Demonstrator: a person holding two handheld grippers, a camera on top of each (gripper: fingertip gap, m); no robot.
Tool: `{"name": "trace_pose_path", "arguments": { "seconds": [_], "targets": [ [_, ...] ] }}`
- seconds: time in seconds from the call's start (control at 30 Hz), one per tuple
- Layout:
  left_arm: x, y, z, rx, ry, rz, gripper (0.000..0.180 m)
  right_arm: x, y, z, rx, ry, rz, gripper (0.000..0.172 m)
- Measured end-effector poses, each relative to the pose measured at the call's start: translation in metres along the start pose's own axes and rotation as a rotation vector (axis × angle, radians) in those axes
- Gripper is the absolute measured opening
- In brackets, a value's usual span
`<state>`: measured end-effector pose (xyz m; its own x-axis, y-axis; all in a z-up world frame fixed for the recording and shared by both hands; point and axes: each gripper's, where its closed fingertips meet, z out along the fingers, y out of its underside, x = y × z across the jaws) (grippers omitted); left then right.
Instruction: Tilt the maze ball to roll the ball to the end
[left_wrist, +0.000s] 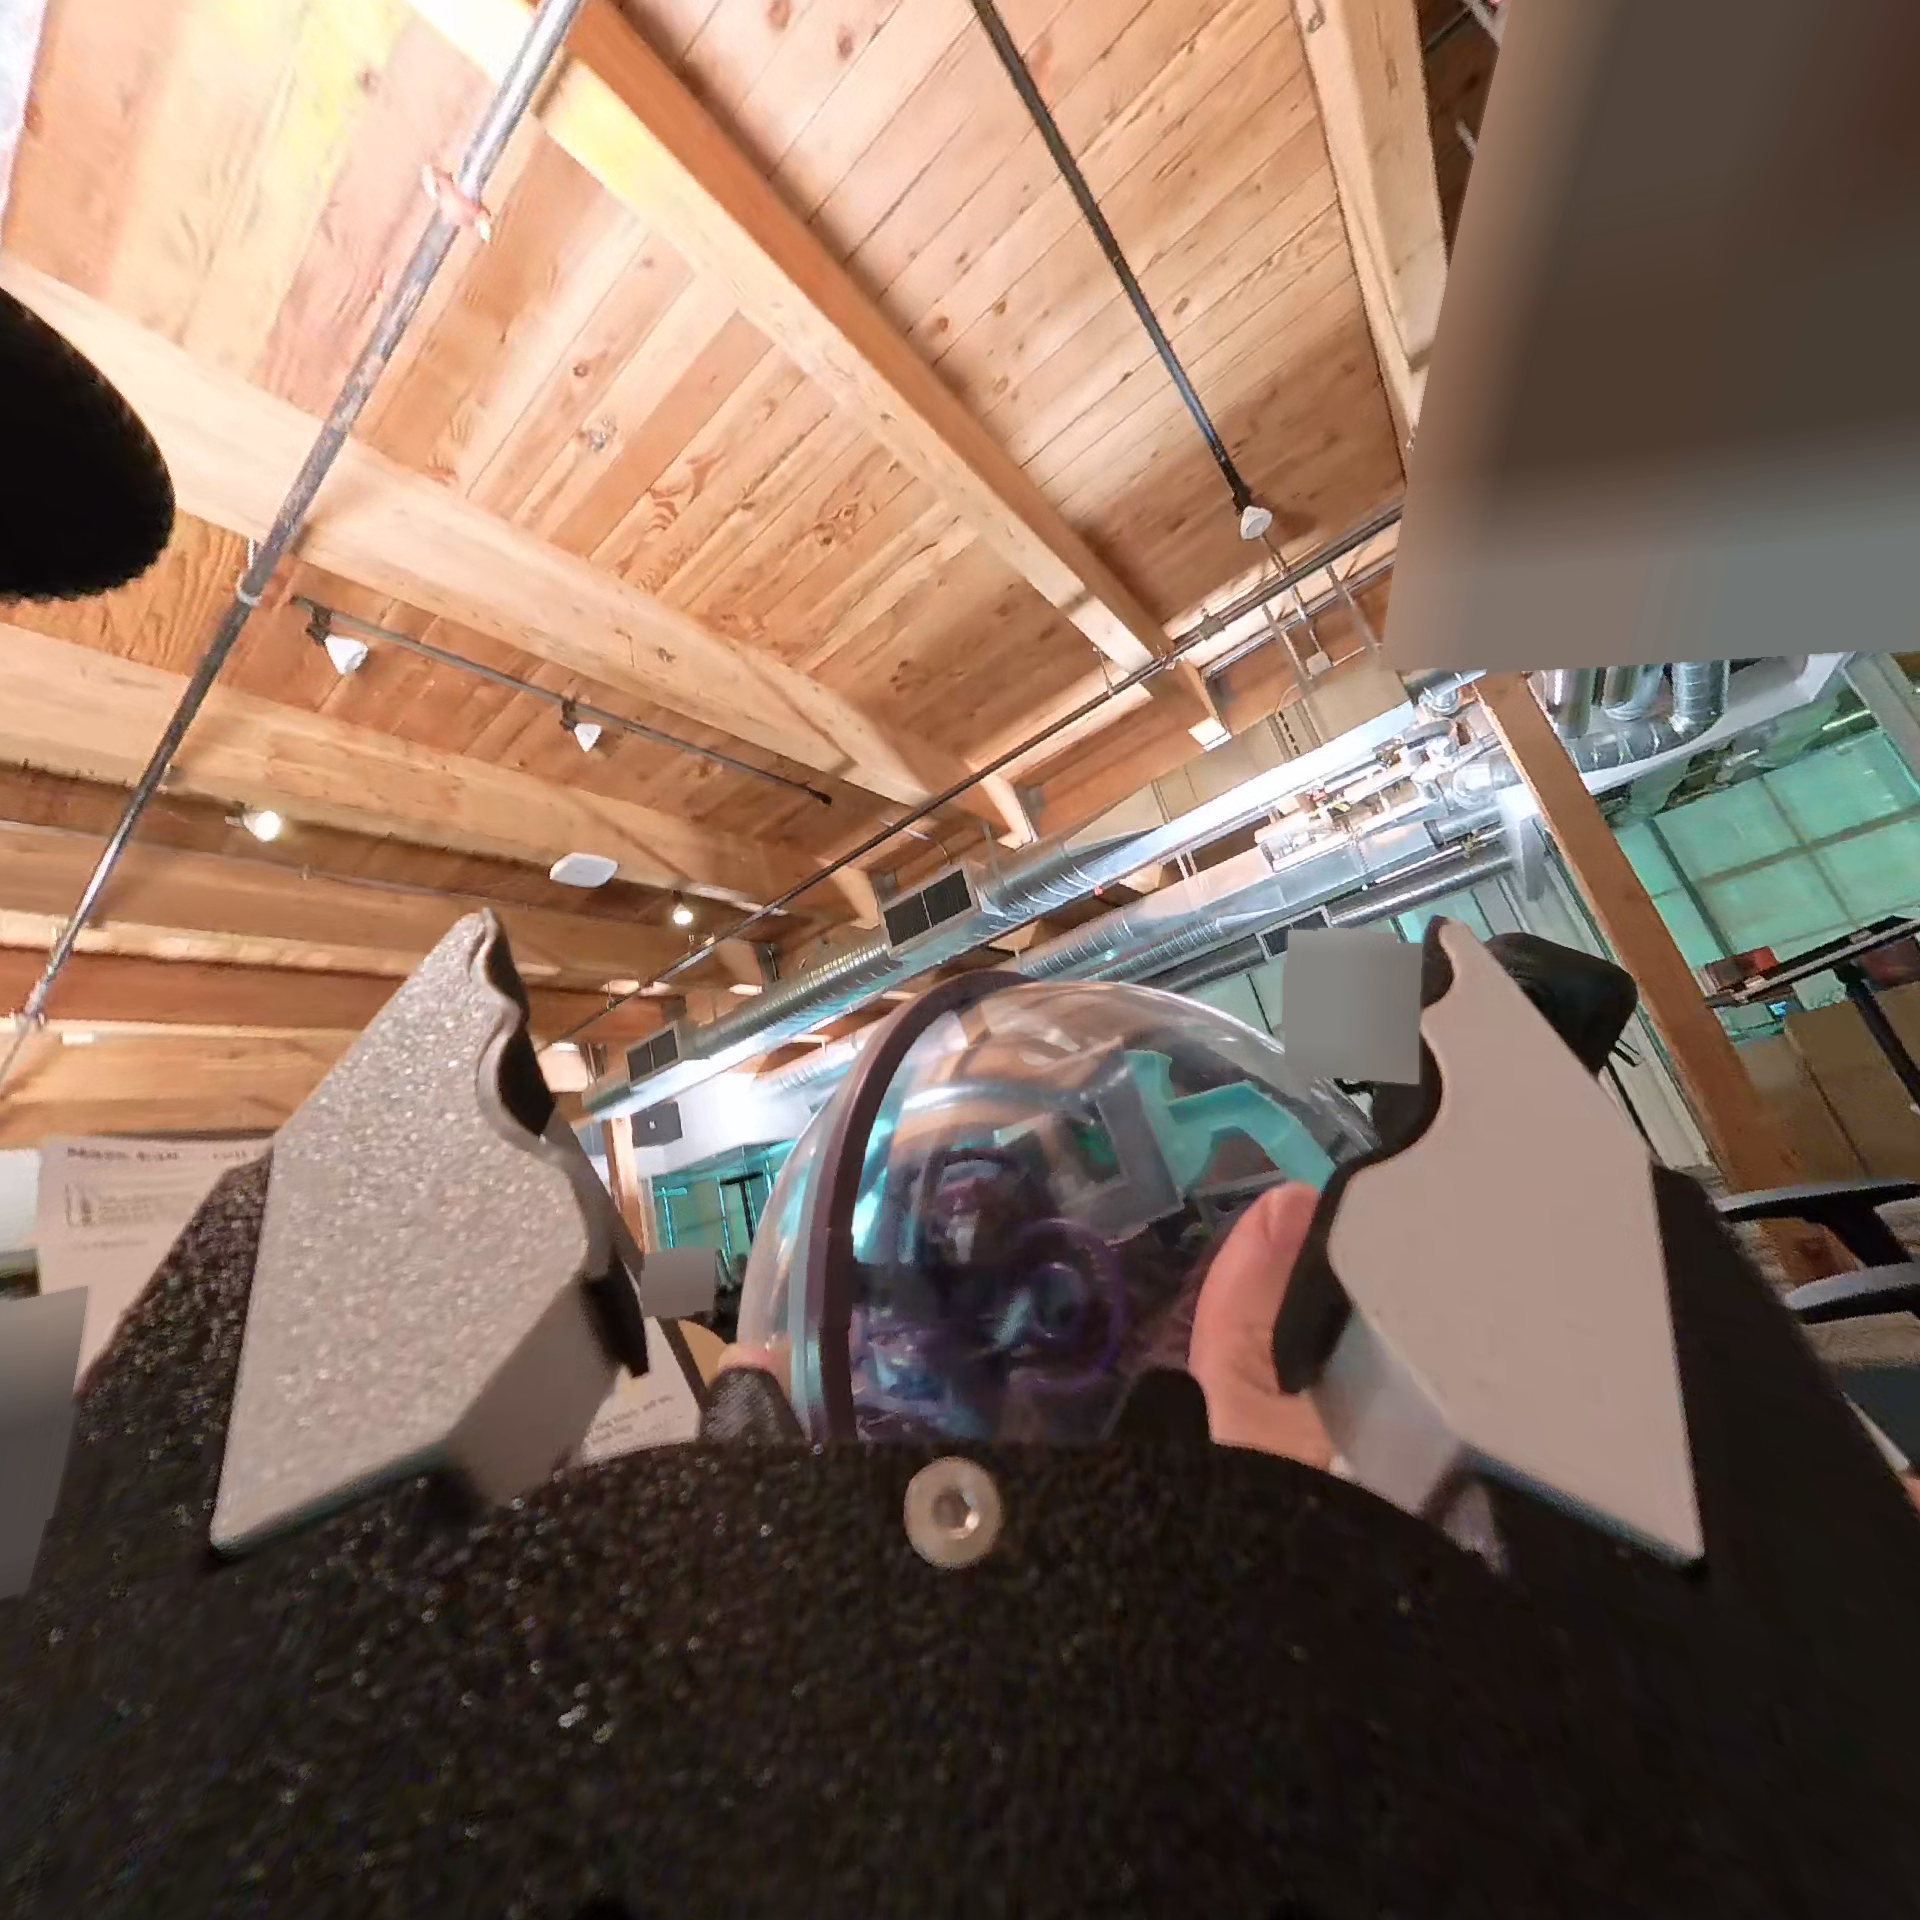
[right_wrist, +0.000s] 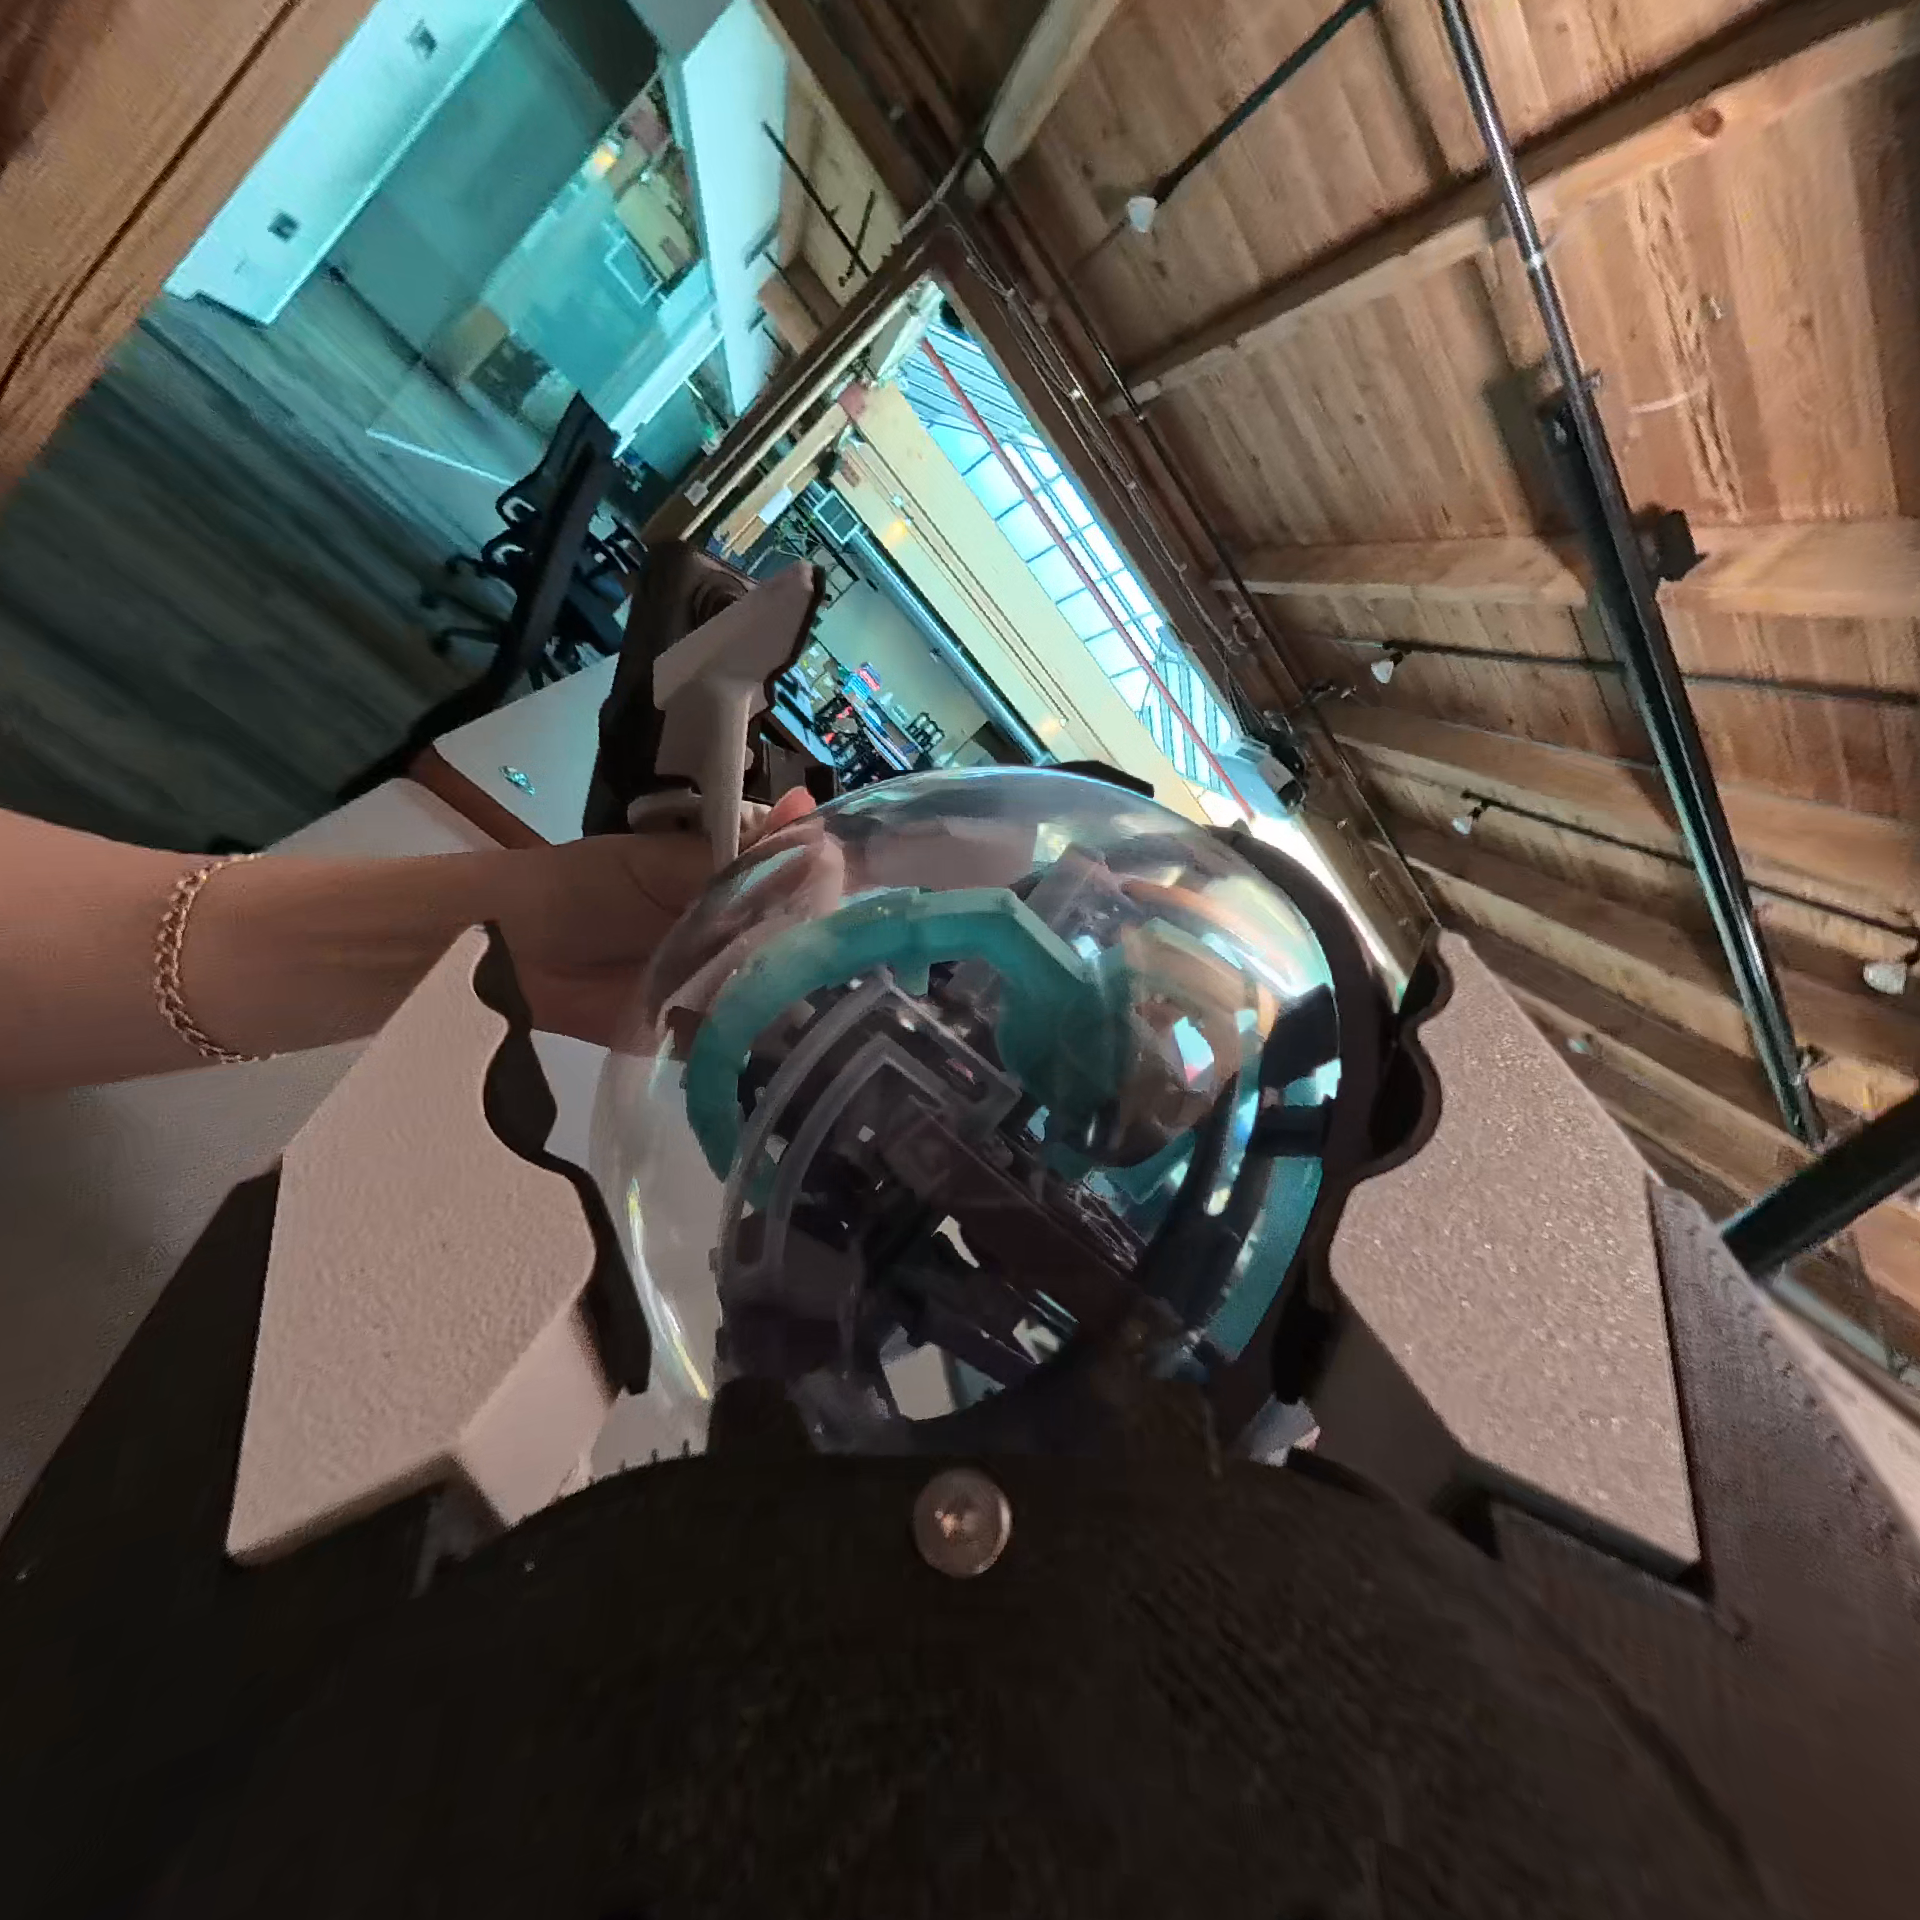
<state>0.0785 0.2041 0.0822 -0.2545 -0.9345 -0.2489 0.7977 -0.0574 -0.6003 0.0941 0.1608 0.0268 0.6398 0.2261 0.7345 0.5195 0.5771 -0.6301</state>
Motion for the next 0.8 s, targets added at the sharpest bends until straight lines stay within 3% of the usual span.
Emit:
{"name": "trace_pose_path", "arguments": {
  "seconds": [0.23,0.43,0.7,0.8],
  "targets": [
    [0.014,-0.049,-0.014,0.157,0.063,0.214,0.156,-0.007,-0.025,0.027,0.088,-0.075,-0.212,0.158],
    [0.021,-0.041,-0.009,0.121,0.081,0.279,0.157,-0.005,-0.019,0.019,0.152,-0.034,-0.209,0.158],
    [0.058,-0.055,-0.002,0.193,0.171,0.4,0.156,-0.011,-0.045,0.007,0.207,-0.008,-0.325,0.158],
    [0.054,-0.047,0.001,0.177,0.151,0.377,0.156,-0.007,-0.038,0.003,0.187,-0.001,-0.29,0.158]
  ]
}}
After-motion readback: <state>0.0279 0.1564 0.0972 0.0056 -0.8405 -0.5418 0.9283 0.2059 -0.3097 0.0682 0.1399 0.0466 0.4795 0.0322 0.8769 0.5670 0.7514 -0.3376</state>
